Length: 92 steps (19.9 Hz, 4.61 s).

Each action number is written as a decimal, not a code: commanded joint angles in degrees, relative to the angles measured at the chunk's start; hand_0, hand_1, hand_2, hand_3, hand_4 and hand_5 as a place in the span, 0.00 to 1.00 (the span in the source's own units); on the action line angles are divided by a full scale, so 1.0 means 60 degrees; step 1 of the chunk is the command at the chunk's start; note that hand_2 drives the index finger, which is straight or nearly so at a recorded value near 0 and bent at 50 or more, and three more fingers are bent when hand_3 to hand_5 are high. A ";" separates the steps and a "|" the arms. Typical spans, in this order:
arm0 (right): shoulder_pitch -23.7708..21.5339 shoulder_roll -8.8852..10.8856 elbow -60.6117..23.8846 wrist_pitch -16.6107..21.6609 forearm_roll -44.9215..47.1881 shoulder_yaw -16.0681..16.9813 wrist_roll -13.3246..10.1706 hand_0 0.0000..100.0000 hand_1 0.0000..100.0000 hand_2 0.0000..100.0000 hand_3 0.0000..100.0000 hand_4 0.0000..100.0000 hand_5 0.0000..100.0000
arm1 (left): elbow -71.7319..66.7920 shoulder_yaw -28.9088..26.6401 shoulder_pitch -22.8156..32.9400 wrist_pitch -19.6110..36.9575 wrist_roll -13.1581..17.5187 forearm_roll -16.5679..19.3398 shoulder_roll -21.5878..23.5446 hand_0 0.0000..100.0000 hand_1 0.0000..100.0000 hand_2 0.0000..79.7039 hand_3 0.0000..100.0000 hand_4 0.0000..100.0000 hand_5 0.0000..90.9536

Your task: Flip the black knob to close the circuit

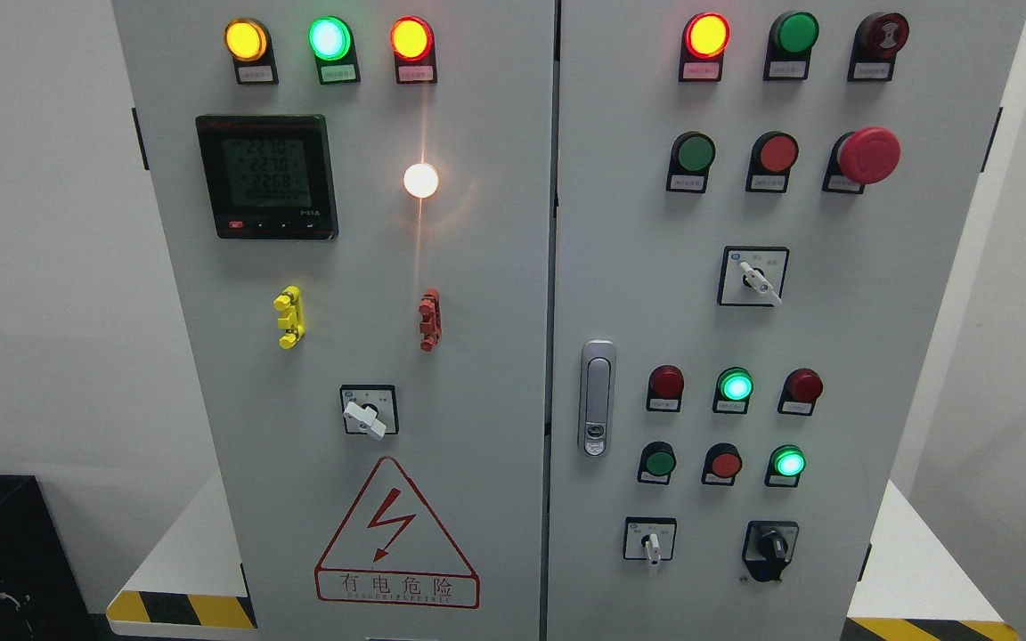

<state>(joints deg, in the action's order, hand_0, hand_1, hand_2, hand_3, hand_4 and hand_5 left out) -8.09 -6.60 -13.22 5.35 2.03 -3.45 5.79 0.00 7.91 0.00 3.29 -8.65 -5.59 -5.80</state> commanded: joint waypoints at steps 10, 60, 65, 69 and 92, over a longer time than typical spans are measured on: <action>0.0000 0.0016 0.0241 0.0045 -0.0001 0.0048 0.0002 0.00 0.10 0.00 0.00 0.00 0.00 | 0.0293 0.0000 0.0219 -0.0006 0.0006 -0.0005 0.0000 0.12 0.56 0.00 0.00 0.00 0.00; 0.0396 -0.0057 -0.6583 0.0764 -0.7265 0.1923 -0.1873 0.00 0.10 0.24 0.47 0.44 0.35 | 0.0293 0.0000 0.0219 -0.0006 0.0006 -0.0005 0.0000 0.12 0.56 0.00 0.00 0.00 0.00; 0.0425 -0.0057 -0.7609 0.0382 -0.7837 0.1850 -0.1932 0.00 0.10 0.36 0.60 0.51 0.42 | 0.0293 0.0000 0.0219 -0.0006 0.0006 -0.0005 0.0000 0.12 0.56 0.00 0.00 0.00 0.00; 0.0440 -0.0057 -0.8093 0.0382 -0.8598 0.1820 -0.2312 0.00 0.10 0.49 0.70 0.58 0.50 | 0.0293 0.0000 0.0219 -0.0006 0.0006 -0.0005 0.0000 0.12 0.56 0.00 0.00 0.00 0.00; 0.0600 -0.0087 -1.2356 -0.0775 -1.0942 0.1600 -0.2767 0.00 0.10 0.90 1.00 0.92 0.96 | 0.0293 0.0000 0.0219 -0.0006 0.0006 0.0009 0.0000 0.12 0.56 0.00 0.00 0.00 0.00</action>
<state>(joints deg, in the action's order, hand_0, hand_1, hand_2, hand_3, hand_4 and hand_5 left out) -5.45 -7.07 -76.50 1.02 -59.45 6.25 -10.74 0.00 7.91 0.00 3.29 -8.65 -5.58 -5.80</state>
